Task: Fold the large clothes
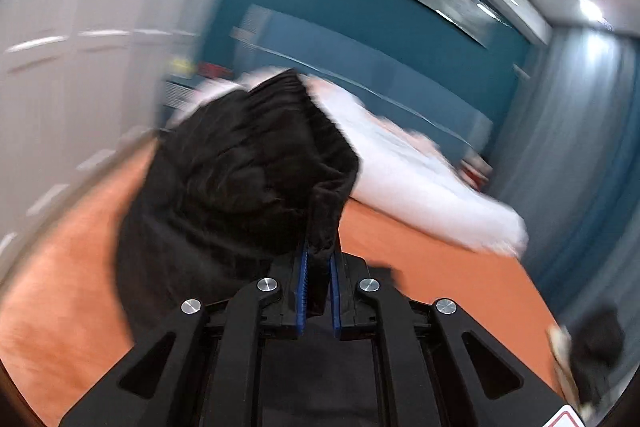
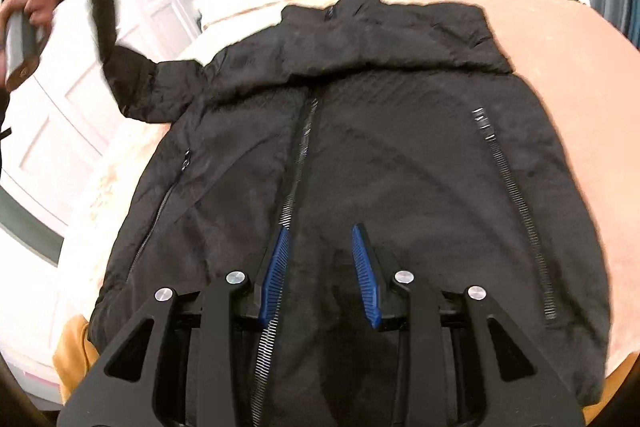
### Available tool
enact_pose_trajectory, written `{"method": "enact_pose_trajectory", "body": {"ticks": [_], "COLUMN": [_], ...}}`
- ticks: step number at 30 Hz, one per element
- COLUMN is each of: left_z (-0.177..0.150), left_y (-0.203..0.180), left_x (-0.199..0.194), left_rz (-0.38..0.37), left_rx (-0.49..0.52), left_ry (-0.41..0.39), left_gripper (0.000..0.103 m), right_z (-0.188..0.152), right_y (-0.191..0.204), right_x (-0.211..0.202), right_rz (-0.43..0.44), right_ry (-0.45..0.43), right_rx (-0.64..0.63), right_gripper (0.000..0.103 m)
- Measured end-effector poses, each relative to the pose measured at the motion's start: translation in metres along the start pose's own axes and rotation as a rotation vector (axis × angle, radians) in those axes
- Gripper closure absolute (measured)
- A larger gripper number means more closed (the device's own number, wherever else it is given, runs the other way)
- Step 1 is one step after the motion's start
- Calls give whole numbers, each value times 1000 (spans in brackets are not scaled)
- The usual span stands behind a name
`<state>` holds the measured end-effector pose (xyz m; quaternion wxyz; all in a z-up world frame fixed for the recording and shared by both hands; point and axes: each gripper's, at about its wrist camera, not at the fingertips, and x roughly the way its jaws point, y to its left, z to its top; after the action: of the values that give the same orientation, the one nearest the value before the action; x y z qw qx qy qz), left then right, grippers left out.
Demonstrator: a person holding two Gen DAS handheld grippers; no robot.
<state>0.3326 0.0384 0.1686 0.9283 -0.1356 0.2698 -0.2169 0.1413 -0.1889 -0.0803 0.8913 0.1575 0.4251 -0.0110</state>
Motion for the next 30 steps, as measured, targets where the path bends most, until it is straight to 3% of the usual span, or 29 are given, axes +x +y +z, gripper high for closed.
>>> {"method": "enact_pose_trajectory", "body": {"ticks": [2, 5, 7, 8, 10, 14, 17, 21, 25, 30], "left_z": [-38, -117, -163, -192, -225, -231, -218, -188, -168, -163], "left_y": [-61, -126, -141, -142, -130, -92, -61, -4, 51, 81], "left_x": [34, 92, 122, 134, 135, 102, 66, 54, 61, 89], "left_rz": [-43, 4, 22, 37, 49, 53, 150, 326, 434, 465], "left_rx": [53, 167, 199, 172, 75, -28, 19, 82, 48, 35], "left_ry": [103, 275, 396, 476, 546, 503, 385, 338, 328, 339], "left_gripper": [95, 85, 65, 64, 64, 53, 37, 34, 34, 34], "right_z": [-1, -5, -9, -10, -13, -5, 24, 76, 120, 150], "right_y": [-17, -44, -65, -73, -94, -119, -125, -119, -114, -110], "right_x": [-11, -24, -33, -36, -43, -43, -35, -17, 26, 92], "right_rz": [-17, -46, -69, -79, -100, -120, -89, -6, 56, 97], "right_ry": [-21, -37, -44, -44, -48, -56, -77, -131, -101, 0], "right_rx": [12, 47, 72, 80, 106, 144, 170, 211, 272, 351], "right_gripper": [69, 66, 64, 60, 55, 49, 46, 16, 16, 18]}}
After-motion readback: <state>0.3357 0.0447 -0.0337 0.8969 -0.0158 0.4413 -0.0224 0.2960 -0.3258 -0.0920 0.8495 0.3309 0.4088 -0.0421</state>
